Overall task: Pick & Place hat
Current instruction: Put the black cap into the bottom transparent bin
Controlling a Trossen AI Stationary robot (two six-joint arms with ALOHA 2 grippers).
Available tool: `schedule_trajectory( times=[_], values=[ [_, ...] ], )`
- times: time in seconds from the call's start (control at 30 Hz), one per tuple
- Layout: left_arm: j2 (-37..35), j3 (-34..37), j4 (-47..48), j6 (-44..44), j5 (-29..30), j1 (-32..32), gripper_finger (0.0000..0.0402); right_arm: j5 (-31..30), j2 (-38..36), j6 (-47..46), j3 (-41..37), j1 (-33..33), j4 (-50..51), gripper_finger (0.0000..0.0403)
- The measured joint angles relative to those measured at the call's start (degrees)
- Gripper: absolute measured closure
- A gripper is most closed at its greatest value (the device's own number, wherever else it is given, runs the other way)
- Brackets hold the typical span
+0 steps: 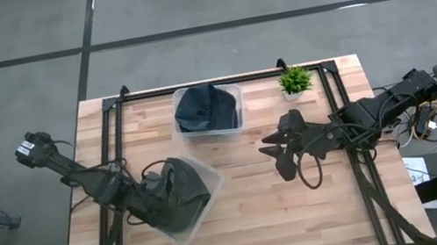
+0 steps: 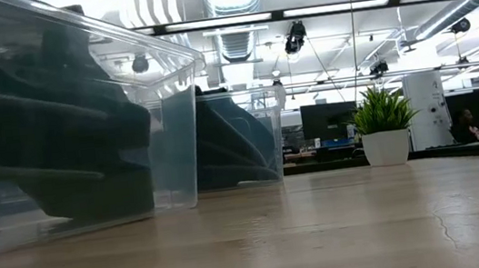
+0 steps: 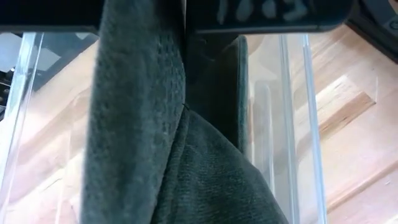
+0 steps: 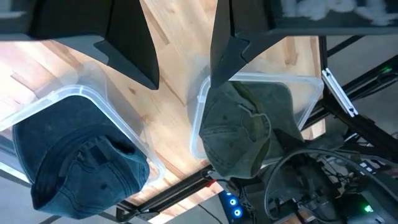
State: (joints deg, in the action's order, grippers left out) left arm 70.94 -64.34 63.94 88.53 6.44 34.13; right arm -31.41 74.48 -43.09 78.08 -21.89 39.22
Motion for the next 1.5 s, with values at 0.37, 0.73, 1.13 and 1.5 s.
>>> schedule_trajectory(
  times=[0.37, 0.73, 1.13, 1.5],
  values=[
    [-0.04, -0.15, -0.76, -1.86, 0.0, 0.0, 0.0369, 0.0, 0.0, 0.83, 0.0, 0.0, -0.59, 0.0261],
    [-1.86, -0.17, -6.75, -7.87, 3.25, 0.0, 0.0393, 0.01, 0.0, 1.11, 0.0, 0.0, -0.65, 0.0268],
    [-1.88, 2.85, -7.22, -10.3, 0.59, 0.0, 0.0392, 0.04, 0.0, 1.36, 0.0, 0.0, -1.2, 0.0268],
    [-1.88, 7.49, -8.94, -12.98, -3.28, -0.02, 0.0391, 0.17, 0.0, 2.32, 0.0, 0.0, -2.28, 0.0268]
  ],
)
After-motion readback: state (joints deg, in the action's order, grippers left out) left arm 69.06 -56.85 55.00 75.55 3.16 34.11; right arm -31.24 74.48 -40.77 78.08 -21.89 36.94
